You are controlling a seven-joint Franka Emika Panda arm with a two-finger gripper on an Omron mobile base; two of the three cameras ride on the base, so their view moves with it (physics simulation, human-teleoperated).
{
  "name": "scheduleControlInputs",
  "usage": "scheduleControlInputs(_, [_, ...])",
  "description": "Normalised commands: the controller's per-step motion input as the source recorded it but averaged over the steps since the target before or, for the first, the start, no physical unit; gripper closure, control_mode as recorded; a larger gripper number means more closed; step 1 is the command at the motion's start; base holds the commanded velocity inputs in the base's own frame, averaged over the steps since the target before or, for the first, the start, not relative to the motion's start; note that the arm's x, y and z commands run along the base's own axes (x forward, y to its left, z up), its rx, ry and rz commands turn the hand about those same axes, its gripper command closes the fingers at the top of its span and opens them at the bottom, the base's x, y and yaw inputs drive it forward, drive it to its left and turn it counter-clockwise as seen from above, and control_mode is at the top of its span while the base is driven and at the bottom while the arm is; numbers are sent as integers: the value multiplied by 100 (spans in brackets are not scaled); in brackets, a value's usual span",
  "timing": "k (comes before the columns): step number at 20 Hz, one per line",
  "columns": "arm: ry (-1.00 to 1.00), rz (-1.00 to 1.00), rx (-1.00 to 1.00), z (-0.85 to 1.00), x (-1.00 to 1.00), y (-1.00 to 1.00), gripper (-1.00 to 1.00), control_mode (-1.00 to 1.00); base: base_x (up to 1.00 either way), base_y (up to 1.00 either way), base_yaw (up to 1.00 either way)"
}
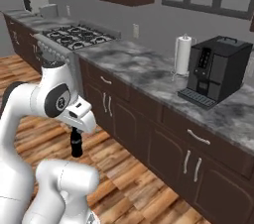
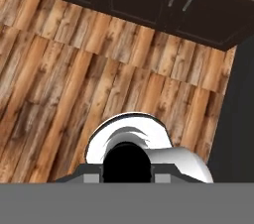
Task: Place the large bottle from the dining counter next to the other large bottle outside the sink, and place the small bottle from the dining counter next to the other small bottle inside the sink.
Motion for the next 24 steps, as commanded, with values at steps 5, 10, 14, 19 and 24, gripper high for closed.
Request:
scheduleControlInputs(5, [0, 0, 0, 0, 0, 0, 100, 100, 55, 23, 31])
scheduleControlInputs(10, [0, 0, 0, 0, 0, 0, 100, 100, 37, -3, 46])
scheduleControlInputs(14, [0, 0, 0, 0, 0, 0, 100, 100, 9, 0, 50])
scheduleControlInputs(19, [0, 0, 0, 0, 0, 0, 100, 100, 1, 0, 50])
scheduleControlInputs(24, [0, 0, 0, 0, 0, 0, 100, 100, 28, -47, 31])
